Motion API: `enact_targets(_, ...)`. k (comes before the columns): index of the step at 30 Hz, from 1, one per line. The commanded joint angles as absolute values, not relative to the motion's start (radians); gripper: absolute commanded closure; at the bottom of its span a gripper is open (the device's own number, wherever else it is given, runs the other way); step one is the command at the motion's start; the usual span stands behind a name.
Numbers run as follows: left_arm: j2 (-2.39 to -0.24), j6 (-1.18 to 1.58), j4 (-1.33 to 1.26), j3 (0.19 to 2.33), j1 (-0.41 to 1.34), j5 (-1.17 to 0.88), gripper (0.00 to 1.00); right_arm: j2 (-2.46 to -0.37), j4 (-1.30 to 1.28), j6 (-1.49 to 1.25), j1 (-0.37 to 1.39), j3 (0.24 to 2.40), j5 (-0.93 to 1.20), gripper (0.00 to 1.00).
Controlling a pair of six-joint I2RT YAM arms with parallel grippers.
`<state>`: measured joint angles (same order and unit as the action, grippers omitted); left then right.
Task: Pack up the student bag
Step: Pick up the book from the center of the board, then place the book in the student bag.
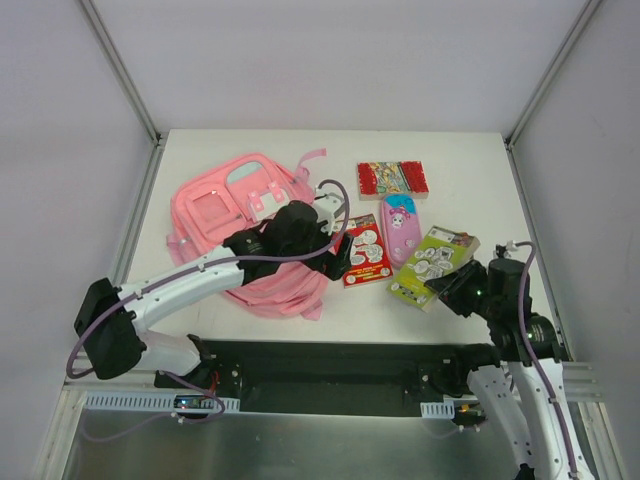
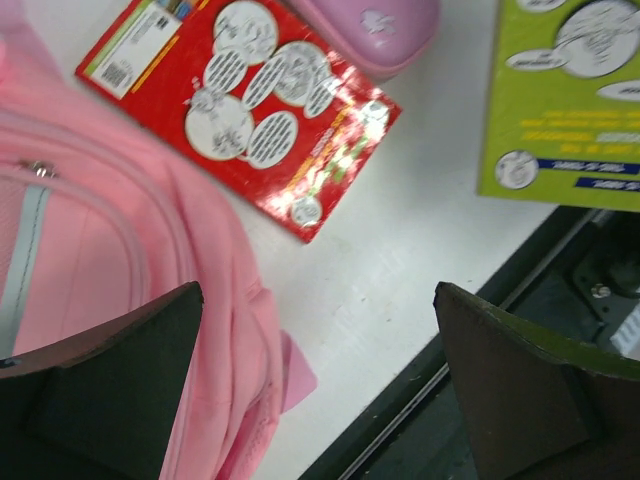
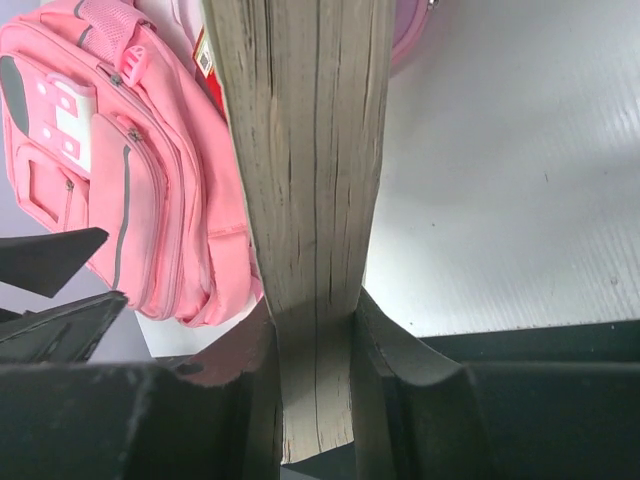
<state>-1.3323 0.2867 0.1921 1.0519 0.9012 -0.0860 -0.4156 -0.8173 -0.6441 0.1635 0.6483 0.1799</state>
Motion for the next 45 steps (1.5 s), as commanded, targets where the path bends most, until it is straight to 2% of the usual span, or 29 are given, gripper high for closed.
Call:
enact_targets(1,-1.339,0.232,0.29,1.017,0.894,0.055,0.01,-0.469,-0.687,-0.586,0.163,0.703,0.198,0.99)
enact_targets(7,-1.42,0.199,0.383,1.046,0.894,0.187,0.05,-0.486,-0.644,-0.583,0.163,0.706,0.215,0.99)
enact_targets(11,-1.483,0.169,0.402,1.084,0.893,0.196,0.1,-0.483,-0.626,-0.594,0.163,0.696,0.222,0.99)
enact_targets(12,-1.491,0.164,0.402,1.092,0.893,0.186,0.16,-0.483,-0.623,-0.598,0.163,0.693,0.224,0.99)
enact_targets(14,-1.508,0.161,0.405,1.118,0.896,0.164,0.2,-0.486,-0.612,-0.601,0.163,0.684,0.229,0.99)
enact_targets(17,-1.522,0.161,0.413,1.141,0.905,0.15,0.32,-0.486,-0.609,-0.601,0.163,0.678,0.232,0.99)
enact_targets(21,-1.522,0.179,0.411,1.14,0.928,0.149,0.32,-0.486,-0.611,-0.597,0.163,0.673,0.235,0.99)
enact_targets(24,-1.548,0.181,0.426,1.147,0.948,0.12,0.39,-0.486,-0.601,-0.598,0.163,0.664,0.235,0.99)
enact_targets(27,-1.552,0.216,0.446,1.149,0.953,0.077,0.38,-0.491,-0.598,-0.598,0.163,0.663,0.244,0.99)
enact_targets(32,-1.604,0.213,0.462,1.141,0.953,0.158,0.41,-0.488,-0.591,-0.601,0.161,0.657,0.241,0.99)
enact_targets(35,-1.614,0.209,0.466,1.154,0.953,0.192,0.57,-0.486,-0.588,-0.603,0.163,0.655,0.244,0.99)
enact_targets(42,-1.649,0.189,0.471,1.193,0.953,0.238,0.65,-0.483,-0.588,-0.606,0.163,0.652,0.244,0.99)
enact_targets(45,-1.661,0.19,0.471,1.196,0.953,0.248,0.73,-0.482,-0.588,-0.606,0.163,0.65,0.242,0.99)
